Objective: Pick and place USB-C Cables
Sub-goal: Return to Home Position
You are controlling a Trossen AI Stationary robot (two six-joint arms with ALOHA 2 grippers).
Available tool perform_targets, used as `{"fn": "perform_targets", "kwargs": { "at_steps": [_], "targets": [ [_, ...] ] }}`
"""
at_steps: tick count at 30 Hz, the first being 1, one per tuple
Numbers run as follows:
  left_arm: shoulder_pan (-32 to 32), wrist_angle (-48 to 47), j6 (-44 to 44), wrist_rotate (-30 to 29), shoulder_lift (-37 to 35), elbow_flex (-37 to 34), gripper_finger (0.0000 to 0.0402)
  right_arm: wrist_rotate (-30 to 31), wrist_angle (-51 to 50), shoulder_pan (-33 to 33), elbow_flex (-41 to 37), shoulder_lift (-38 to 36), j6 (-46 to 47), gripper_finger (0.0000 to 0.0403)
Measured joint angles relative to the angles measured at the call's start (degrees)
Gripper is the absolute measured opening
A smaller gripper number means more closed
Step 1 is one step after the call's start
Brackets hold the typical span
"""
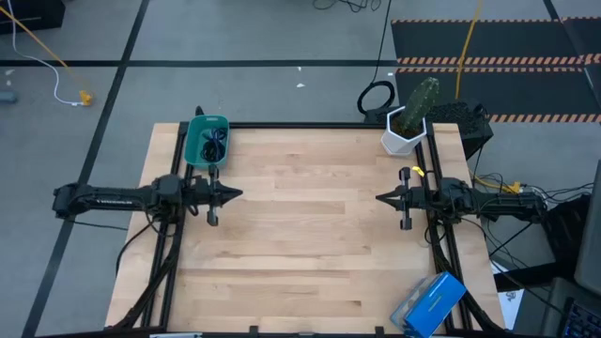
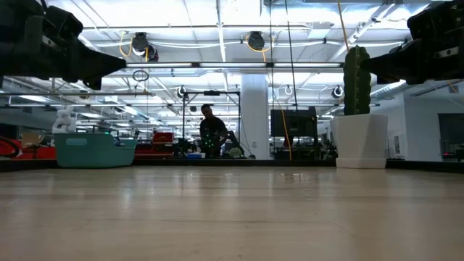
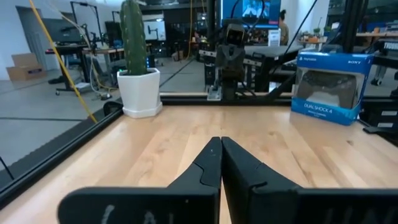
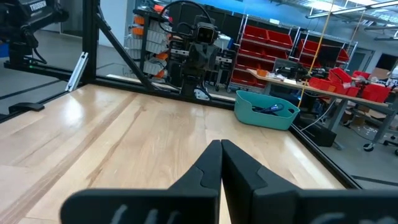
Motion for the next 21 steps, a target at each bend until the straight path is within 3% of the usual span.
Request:
{"fn": "perform_targets", "kwargs": {
  "at_steps": [12, 21],
  "targets": [
    [-0.02, -13.31, -1.29, -0.15, -11.39, 0.02, 0.0006, 0.00, 0.02, 0.00, 0.00, 0.00, 0.00, 0.0000],
    [-0.80, -16.91, -2.82, -0.46, -15.51, 0.02, 0.0005, 0.00, 0.04, 0.00, 0.02, 0.00, 0.00, 0.0000]
  ]
}}
